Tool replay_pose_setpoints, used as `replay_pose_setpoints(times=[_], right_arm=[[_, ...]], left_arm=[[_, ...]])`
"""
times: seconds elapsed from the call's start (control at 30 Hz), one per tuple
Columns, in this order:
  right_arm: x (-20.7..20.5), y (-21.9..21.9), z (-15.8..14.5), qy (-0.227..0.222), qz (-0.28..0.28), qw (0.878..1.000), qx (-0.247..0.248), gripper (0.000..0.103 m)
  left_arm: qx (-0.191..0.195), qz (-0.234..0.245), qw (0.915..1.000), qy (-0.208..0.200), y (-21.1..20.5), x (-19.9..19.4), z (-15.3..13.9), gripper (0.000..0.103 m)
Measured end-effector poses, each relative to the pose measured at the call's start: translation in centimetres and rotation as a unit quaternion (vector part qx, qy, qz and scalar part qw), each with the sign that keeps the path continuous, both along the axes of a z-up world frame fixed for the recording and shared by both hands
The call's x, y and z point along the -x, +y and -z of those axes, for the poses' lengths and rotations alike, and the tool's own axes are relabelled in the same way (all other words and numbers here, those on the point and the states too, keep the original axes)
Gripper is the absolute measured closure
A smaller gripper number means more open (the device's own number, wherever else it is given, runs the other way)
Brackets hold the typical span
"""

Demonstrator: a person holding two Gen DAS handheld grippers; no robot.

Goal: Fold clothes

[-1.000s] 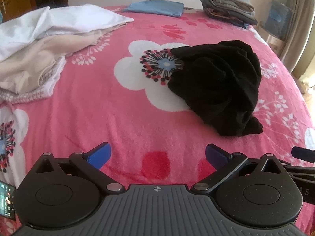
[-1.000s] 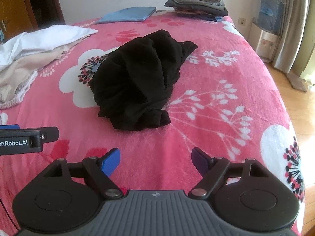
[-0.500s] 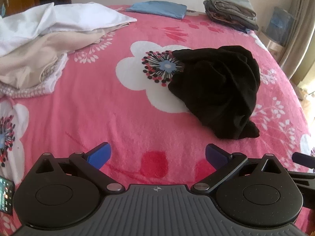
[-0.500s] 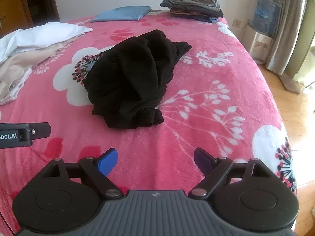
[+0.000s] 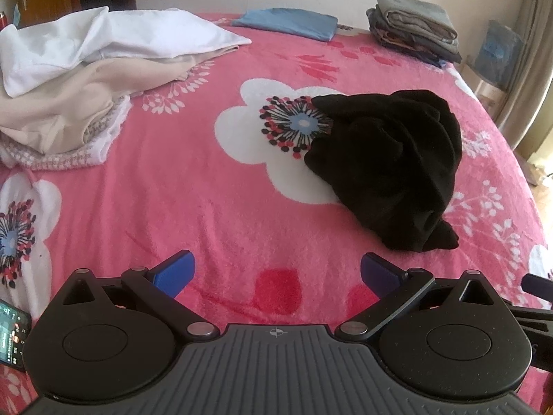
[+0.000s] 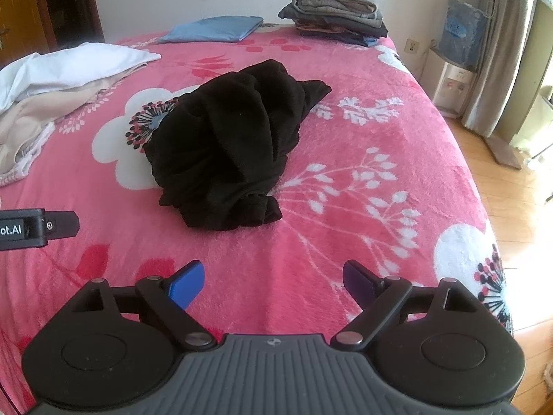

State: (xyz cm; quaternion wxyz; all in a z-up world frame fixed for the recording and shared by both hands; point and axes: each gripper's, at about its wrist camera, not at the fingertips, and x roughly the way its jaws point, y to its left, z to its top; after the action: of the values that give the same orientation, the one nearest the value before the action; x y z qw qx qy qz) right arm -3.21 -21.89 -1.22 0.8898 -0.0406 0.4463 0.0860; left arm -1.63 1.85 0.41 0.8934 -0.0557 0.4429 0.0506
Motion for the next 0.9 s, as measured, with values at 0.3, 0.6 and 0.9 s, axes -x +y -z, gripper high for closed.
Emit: replay_pose_setpoints(times=[0.3, 0.6, 0.9], right_arm=[[-0.03, -0.03, 0.04, 0.003, 0.001, 1.000, 0.001, 0.013], [0.00, 0.04, 0.07, 0.005, 0.002, 1.000, 0.003, 0.013], [-0.02, -0.01, 0.15, 0.006, 0.003, 1.000, 0.003, 0.013]], left_arm=[[-0.011, -0.001, 0.9999, -0.001, -0.11, 0.15, -0.02, 0.000], [-0.018, -0.001, 0.9998, -0.001, -0.18, 0.17, 0.00, 0.000], [-0.022, 0.000, 0.9998, 0.001, -0.22, 0.15, 0.08, 0.000]])
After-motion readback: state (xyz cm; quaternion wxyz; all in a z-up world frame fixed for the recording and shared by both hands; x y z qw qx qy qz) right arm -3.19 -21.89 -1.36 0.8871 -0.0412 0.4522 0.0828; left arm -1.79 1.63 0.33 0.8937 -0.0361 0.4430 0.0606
